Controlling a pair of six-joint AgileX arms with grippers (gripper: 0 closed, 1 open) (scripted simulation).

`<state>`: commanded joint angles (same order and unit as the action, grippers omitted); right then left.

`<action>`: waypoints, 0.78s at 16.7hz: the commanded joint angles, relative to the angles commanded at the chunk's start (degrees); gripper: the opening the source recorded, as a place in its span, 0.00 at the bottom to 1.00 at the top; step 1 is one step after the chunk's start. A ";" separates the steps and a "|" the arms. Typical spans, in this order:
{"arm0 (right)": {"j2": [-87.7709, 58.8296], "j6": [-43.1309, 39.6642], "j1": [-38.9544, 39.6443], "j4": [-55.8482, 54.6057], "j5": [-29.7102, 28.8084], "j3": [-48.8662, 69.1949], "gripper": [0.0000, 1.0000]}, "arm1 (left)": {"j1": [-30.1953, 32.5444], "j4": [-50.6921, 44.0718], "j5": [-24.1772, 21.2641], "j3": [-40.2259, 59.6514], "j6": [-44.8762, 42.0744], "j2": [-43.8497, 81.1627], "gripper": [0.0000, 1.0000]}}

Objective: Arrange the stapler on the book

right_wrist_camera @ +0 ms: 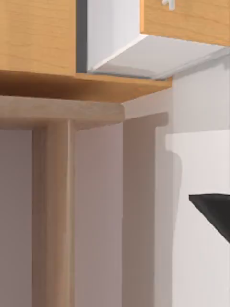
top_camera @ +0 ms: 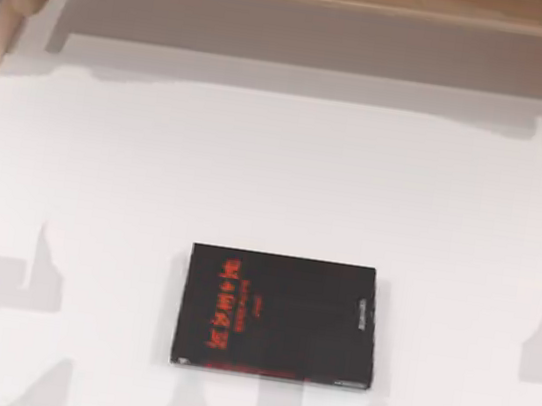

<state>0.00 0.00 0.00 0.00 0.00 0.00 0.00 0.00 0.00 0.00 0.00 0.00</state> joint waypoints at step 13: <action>-37.99 -3.77 -4.78 21.87 0.55 36.34 1.00 | 0.00 0.00 0.00 0.00 0.00 0.00 1.00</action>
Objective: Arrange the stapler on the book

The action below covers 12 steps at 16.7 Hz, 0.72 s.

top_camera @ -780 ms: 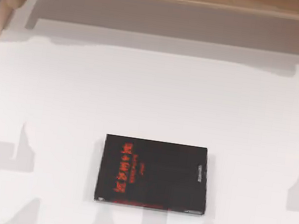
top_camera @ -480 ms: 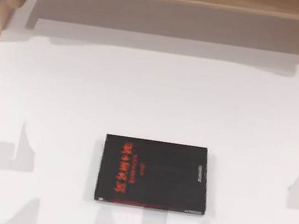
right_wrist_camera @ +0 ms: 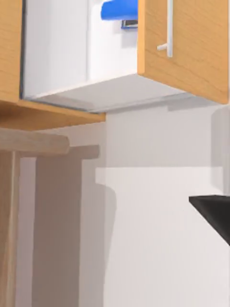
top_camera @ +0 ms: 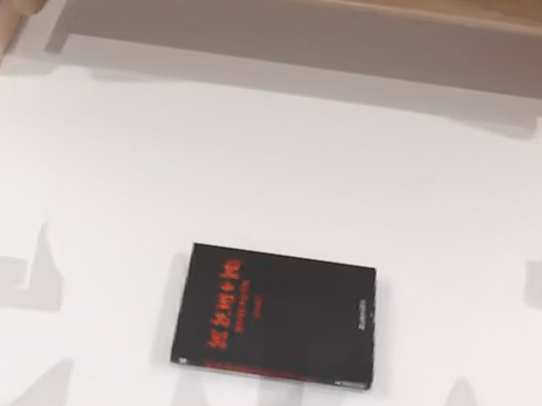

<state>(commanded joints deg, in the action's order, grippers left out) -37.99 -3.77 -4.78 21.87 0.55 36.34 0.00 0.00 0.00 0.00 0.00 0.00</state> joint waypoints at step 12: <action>-76.82 -5.51 -13.39 39.00 -0.21 70.90 1.00 | 0.00 0.00 0.00 0.00 0.00 0.00 1.00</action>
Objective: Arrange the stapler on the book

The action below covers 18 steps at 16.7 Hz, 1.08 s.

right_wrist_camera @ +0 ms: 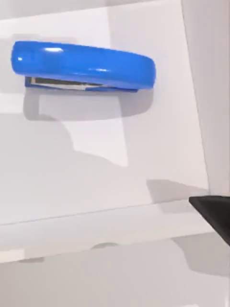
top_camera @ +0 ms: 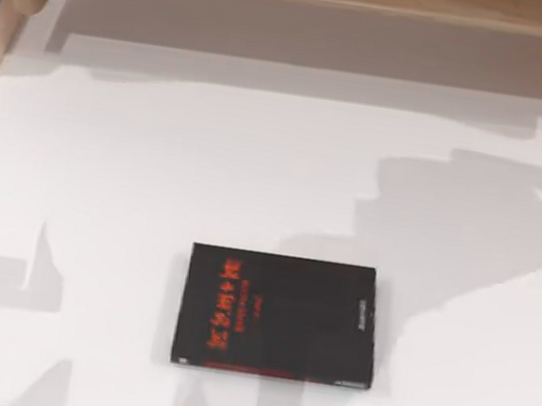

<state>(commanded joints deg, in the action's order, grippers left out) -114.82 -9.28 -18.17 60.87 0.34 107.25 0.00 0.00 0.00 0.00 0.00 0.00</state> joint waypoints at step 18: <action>-32.26 -0.90 -3.00 15.97 0.50 32.91 1.00 | 0.00 0.00 0.00 0.00 0.00 0.00 1.00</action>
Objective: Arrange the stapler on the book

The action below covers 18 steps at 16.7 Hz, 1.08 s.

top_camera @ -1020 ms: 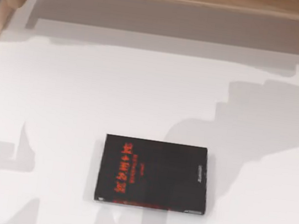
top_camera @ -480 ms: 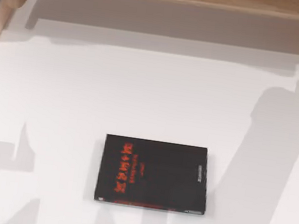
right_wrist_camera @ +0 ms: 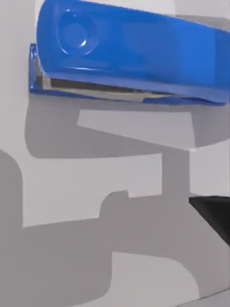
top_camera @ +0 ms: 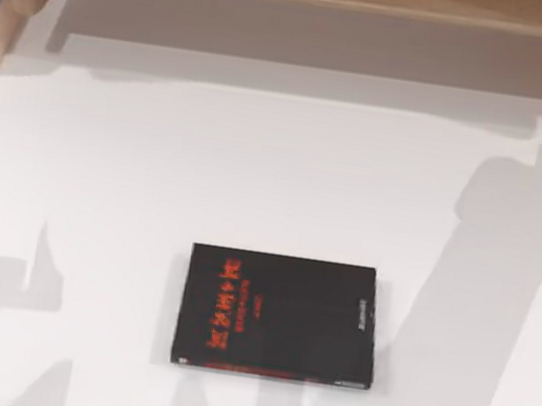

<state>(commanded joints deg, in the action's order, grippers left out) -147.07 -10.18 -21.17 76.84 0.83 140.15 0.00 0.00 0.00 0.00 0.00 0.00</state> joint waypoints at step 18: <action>2.54 -0.82 -0.57 -0.33 0.02 -3.26 1.00 | 0.00 0.00 0.00 0.00 0.00 0.00 1.00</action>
<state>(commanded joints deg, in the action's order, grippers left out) -144.54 -11.00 -21.74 76.50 0.86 136.89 0.00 0.00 0.00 0.00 0.00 0.00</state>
